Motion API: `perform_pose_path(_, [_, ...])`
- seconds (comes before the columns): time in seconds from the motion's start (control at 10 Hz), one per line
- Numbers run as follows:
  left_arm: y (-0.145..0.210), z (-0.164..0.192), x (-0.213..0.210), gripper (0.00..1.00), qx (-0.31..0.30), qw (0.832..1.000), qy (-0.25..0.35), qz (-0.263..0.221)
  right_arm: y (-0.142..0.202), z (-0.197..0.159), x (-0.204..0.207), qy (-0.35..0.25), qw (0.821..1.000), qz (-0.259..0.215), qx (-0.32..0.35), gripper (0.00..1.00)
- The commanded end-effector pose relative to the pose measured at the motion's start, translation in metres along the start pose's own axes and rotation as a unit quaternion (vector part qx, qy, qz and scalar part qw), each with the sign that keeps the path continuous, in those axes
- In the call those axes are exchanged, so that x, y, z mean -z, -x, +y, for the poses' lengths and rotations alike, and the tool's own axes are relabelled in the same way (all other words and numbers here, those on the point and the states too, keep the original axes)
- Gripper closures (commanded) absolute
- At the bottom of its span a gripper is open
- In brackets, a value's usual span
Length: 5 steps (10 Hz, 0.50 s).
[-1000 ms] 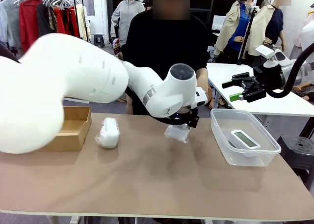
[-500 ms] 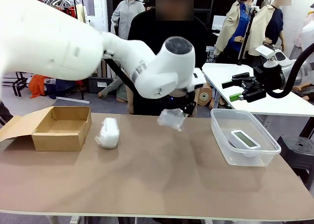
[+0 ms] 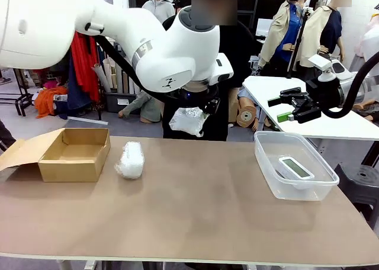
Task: Separate and place wrapped and unwrapped clocks.
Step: Pick up the Digital clock indicated by the person.
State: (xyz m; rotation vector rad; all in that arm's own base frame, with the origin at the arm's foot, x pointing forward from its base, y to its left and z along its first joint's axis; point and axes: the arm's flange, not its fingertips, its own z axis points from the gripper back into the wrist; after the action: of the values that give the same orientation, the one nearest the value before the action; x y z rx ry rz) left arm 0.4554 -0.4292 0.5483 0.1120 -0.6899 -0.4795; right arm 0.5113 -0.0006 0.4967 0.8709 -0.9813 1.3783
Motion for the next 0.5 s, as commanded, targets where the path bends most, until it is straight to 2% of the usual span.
perform_pose_path(0.0, [0.013,-0.014,0.010,1.00,0.029,0.999,-0.023,-0.009,-0.002,0.000,-0.001,0.000,1.000,-0.001,-0.002,0.00])
perform_pose_path(0.1, [0.000,0.000,0.000,1.00,0.000,1.000,0.000,0.000,-0.002,0.000,-0.001,0.000,1.000,-0.001,-0.002,0.00])
perform_pose_path(0.4, [0.000,0.000,0.000,1.00,0.000,1.000,0.000,0.000,-0.002,0.000,-0.001,0.000,1.000,-0.001,-0.002,0.00])
